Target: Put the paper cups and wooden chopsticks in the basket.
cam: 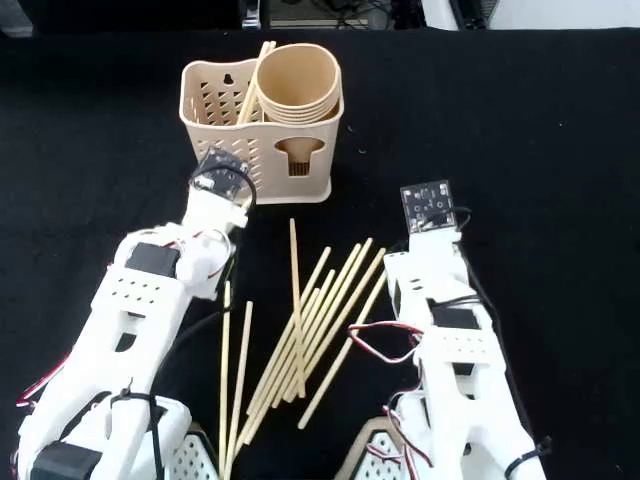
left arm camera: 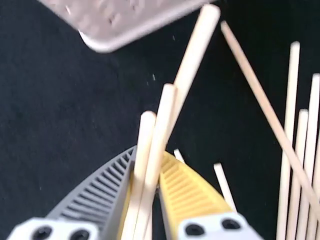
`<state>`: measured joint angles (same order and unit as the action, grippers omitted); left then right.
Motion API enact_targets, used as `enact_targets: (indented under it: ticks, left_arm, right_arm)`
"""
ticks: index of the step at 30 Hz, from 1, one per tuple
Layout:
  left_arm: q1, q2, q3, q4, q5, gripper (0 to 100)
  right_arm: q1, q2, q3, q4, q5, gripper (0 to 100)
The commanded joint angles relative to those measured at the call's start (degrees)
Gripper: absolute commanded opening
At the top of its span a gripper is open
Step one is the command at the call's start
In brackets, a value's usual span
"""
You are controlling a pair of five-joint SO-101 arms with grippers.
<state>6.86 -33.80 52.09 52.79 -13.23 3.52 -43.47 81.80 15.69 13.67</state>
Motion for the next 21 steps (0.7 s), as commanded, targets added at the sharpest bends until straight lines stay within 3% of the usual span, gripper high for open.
enact_targets:
  ticks: [1,10,21]
  left_arm:
    - [0.04,-1.58,-1.10,2.37,-0.62,3]
    - [0.22,-1.58,-3.56,2.46,-8.88,3]
    - [8.40,-1.05,-8.22,7.91,-8.97,3]
  right_arm:
    - [-0.70,-1.19,-0.22,-1.23,0.00,2.0]
    - [-0.70,-1.19,-0.22,-1.23,0.00,2.0]
    - [-1.67,-1.19,-0.13,-1.05,0.00,2.0]
